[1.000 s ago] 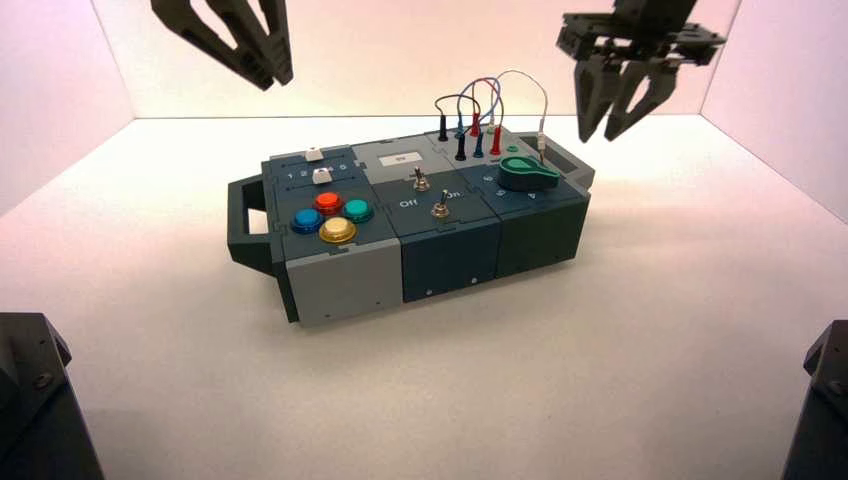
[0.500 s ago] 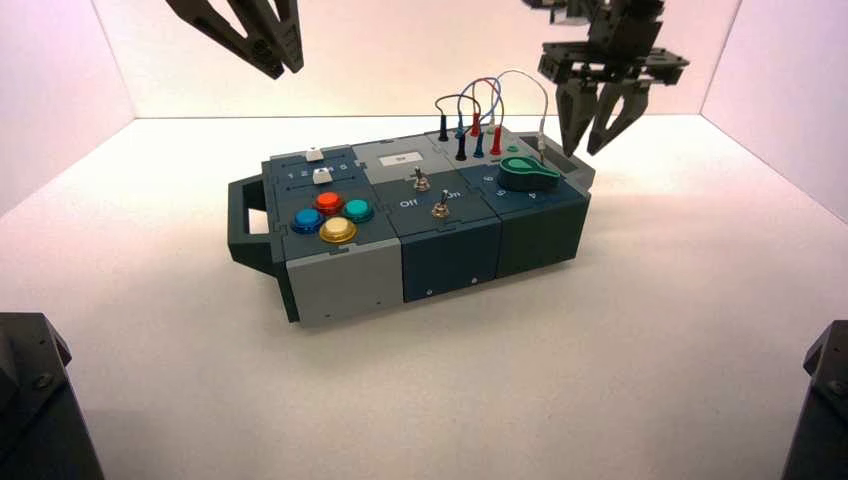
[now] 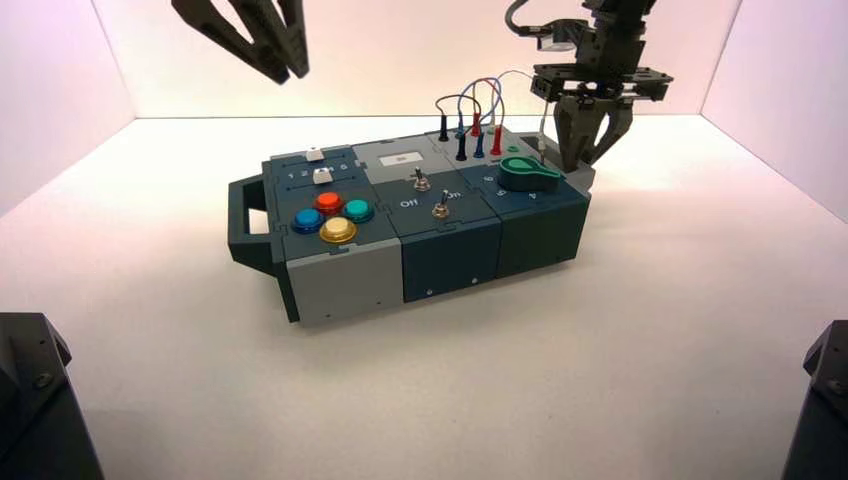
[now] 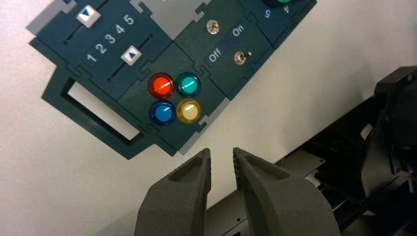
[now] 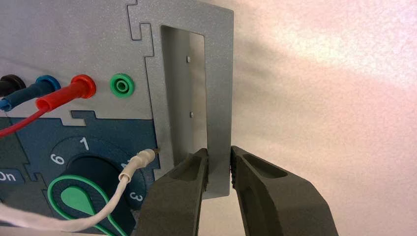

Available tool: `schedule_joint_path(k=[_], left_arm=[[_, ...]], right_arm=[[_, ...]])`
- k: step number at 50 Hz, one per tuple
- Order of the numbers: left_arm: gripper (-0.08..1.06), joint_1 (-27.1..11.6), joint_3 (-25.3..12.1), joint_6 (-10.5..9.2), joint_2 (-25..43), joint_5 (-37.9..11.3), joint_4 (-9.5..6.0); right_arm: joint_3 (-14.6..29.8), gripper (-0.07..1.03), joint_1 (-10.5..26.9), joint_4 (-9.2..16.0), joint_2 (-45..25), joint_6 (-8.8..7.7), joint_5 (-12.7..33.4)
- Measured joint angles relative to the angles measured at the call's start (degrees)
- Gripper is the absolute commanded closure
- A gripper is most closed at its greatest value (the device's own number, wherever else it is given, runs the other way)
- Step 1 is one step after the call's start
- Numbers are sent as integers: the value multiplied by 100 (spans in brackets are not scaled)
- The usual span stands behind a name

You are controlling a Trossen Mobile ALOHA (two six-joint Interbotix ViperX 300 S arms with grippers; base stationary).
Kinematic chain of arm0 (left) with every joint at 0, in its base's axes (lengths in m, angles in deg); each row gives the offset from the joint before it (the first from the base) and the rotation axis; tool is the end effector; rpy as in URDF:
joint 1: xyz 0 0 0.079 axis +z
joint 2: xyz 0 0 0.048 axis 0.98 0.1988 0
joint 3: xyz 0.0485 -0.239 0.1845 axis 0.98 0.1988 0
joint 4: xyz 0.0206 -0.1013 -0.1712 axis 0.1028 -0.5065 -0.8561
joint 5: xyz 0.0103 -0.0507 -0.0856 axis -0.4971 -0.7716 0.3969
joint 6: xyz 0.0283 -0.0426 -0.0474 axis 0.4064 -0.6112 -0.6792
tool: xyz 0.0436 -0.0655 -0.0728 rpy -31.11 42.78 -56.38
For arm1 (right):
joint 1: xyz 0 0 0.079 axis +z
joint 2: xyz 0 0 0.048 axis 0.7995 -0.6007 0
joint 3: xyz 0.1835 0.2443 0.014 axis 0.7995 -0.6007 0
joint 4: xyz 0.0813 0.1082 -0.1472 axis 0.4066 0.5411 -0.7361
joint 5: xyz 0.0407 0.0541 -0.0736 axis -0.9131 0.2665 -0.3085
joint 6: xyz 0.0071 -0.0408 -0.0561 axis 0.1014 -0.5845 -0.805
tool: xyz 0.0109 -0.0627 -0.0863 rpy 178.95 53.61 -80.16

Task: Flip the bottom switch off with the left gripper.

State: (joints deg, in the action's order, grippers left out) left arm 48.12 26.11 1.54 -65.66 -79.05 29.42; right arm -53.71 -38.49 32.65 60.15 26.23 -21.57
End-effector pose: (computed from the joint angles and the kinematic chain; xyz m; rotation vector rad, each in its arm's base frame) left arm 0.1954 -0.1762 0.1626 0.0378 1.3889 -0.6098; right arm 0.3491 0.1043 0.0259 -0.1784 1.5780 0.2923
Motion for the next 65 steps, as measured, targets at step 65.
schedule_joint_path(k=[65], left_arm=[[100, -967, 132, -62, 1696, 1354, -1116]], right_arm=[[264, 98, 220, 0, -264, -9, 958]])
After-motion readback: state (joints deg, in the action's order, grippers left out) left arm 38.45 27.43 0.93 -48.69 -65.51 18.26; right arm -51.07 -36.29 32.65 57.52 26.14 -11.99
